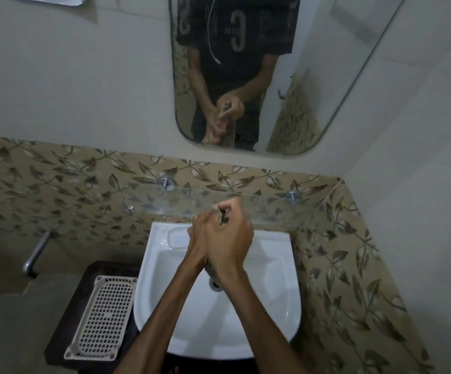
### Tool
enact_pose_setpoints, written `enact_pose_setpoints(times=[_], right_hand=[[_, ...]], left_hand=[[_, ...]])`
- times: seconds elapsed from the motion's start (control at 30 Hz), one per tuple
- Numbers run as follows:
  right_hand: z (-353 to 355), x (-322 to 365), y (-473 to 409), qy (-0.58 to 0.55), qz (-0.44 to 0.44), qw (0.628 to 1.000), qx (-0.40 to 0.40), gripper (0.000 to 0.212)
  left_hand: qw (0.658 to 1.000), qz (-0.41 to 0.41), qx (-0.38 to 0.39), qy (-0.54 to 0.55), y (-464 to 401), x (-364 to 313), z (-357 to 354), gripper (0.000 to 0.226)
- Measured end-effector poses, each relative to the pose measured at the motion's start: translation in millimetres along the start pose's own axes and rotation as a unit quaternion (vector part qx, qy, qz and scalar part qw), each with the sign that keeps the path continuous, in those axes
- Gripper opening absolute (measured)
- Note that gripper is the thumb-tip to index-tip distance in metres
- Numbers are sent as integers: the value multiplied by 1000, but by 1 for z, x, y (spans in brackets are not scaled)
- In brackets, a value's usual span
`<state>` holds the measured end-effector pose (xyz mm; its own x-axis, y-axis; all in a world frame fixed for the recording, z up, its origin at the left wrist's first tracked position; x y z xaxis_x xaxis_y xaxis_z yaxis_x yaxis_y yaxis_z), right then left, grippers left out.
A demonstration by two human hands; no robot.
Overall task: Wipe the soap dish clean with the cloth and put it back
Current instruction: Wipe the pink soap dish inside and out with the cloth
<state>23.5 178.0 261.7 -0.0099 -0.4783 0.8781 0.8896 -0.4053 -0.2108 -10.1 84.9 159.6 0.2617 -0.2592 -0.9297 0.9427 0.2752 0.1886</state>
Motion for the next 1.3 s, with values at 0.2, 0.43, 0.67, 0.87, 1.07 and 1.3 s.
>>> enact_pose_setpoints(times=[0.2,0.43,0.67,0.87,1.07,1.3], right_hand=[[8,-47,-41,-288,-299,910,-7,11],[-1,-14,-30,-491,-390,763,155,33],[10,4,-28,-224,-59,972,23,46],[15,-5,-15,-18,108,993,-41,23],[13,-11,-4,-35,92,995,-28,16],[0,-17,-10,-33,-15,999,8,16]], left_hand=[[952,137,26,272,27,-1,6,53],[938,131,35,320,11,-1,-1,63],[942,95,48,318,28,-27,-5,37],[934,84,56,341,26,-19,-7,46],[943,120,46,308,34,-15,-9,42],[966,100,33,237,32,-15,0,21]])
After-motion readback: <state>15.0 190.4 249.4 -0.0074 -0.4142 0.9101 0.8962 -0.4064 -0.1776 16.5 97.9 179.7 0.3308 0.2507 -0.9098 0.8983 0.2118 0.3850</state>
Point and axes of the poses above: each hand's wrist, its own y-axis away from the middle knuckle, its own z-axis out of the back of the hand, x = y × z, the point moved 8 cm from there along -y, towards the middle knuckle, and after that the axes turned 6 degrees about -x, right-handed, at the moved point
